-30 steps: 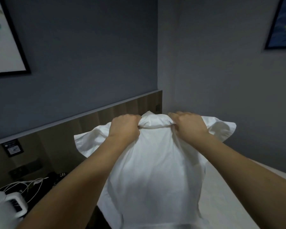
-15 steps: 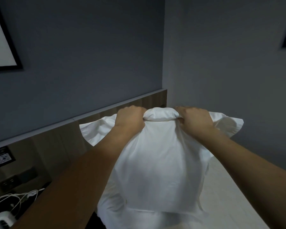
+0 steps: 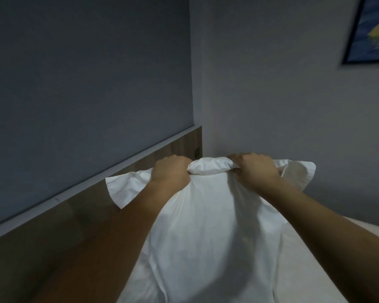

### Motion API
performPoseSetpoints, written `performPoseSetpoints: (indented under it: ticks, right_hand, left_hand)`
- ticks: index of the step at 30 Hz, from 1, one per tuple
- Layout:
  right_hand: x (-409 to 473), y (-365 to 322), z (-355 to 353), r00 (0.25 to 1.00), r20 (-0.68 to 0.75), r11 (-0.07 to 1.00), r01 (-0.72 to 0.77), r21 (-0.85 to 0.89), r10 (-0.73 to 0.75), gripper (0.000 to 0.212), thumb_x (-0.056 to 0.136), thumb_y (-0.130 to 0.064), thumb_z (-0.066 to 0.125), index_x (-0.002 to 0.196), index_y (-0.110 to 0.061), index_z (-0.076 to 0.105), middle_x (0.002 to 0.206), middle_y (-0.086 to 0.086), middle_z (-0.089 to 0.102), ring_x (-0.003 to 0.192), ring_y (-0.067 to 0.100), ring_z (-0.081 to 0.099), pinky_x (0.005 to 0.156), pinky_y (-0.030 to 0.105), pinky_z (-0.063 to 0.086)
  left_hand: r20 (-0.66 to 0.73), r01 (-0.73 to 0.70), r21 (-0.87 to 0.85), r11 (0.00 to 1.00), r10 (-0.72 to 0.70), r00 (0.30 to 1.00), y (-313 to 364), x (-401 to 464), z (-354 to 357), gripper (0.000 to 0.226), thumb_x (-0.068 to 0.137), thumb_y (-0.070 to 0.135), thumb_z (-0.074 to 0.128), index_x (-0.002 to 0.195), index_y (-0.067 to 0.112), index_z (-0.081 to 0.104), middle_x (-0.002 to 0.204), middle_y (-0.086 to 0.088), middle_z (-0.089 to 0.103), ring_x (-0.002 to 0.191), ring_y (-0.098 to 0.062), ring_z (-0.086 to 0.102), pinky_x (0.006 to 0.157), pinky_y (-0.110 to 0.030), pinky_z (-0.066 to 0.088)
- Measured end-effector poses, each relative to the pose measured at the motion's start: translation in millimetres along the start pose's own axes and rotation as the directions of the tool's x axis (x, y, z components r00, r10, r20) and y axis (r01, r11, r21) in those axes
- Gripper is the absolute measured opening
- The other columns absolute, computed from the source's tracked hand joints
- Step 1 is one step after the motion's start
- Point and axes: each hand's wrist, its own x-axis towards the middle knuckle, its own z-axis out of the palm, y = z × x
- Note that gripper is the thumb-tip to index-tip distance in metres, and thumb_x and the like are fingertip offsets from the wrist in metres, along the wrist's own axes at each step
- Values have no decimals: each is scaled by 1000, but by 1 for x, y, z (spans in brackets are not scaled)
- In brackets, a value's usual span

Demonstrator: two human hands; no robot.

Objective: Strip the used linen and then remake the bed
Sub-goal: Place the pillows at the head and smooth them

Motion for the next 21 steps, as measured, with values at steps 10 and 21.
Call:
performPoseSetpoints:
  ticks: [10, 21]
  right_hand:
    - [50, -23, 19, 998, 29, 997, -52, 50, 51, 32, 89, -24, 50, 118, -32, 60, 108, 0, 68, 97, 28, 64, 71, 31, 41]
    - [164, -68, 29, 996, 25, 994, -87, 64, 86, 27, 85, -24, 53, 109, -28, 65, 110, 1, 68, 98, 29, 64, 79, 34, 49]
  left_hand:
    - [-31, -76, -5, 997, 76, 997, -44, 49, 5, 19, 92, 30, 55, 106, 28, 68, 98, 1, 69, 85, -20, 65, 77, -33, 53]
    - [-107, -127, -92, 988, 117, 987, -130, 122, -8, 17, 88, 20, 56, 99, 25, 68, 94, 2, 68, 83, -24, 63, 68, -27, 42]
